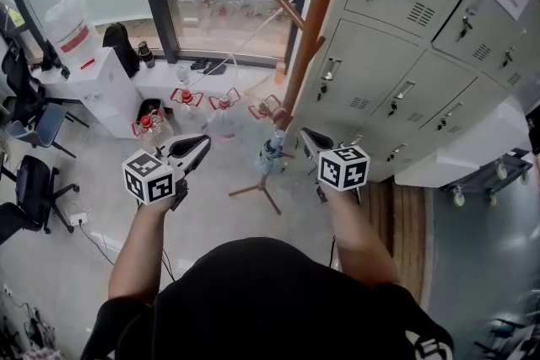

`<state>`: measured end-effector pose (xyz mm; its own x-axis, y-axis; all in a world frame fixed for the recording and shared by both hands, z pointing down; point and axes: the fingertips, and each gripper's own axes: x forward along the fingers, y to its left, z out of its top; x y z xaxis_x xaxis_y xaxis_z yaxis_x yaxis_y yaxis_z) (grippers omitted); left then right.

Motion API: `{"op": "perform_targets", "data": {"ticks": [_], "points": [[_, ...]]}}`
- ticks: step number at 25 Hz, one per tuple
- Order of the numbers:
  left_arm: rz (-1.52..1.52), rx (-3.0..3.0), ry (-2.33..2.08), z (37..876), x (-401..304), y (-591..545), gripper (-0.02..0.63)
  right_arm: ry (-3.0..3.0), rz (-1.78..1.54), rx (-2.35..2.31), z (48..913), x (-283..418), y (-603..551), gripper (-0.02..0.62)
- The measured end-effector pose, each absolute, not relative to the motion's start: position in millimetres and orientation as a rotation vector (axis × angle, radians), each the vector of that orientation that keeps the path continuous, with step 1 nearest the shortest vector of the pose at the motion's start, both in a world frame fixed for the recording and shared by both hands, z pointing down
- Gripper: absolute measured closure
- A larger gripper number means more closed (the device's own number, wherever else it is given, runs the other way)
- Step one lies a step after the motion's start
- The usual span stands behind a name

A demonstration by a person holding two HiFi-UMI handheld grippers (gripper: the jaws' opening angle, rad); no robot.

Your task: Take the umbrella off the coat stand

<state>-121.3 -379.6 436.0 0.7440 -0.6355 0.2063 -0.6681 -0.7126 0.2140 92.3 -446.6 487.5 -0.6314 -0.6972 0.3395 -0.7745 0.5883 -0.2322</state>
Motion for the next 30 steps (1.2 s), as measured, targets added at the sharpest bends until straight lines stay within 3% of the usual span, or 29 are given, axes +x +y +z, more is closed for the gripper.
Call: {"op": "perform_targets", "data": {"ticks": [30], "points": [[0.208,2.528,-1.005,506,-114,-404,0.577,-2.586,0.618,1.053,573,65,-505,0.512]]}}
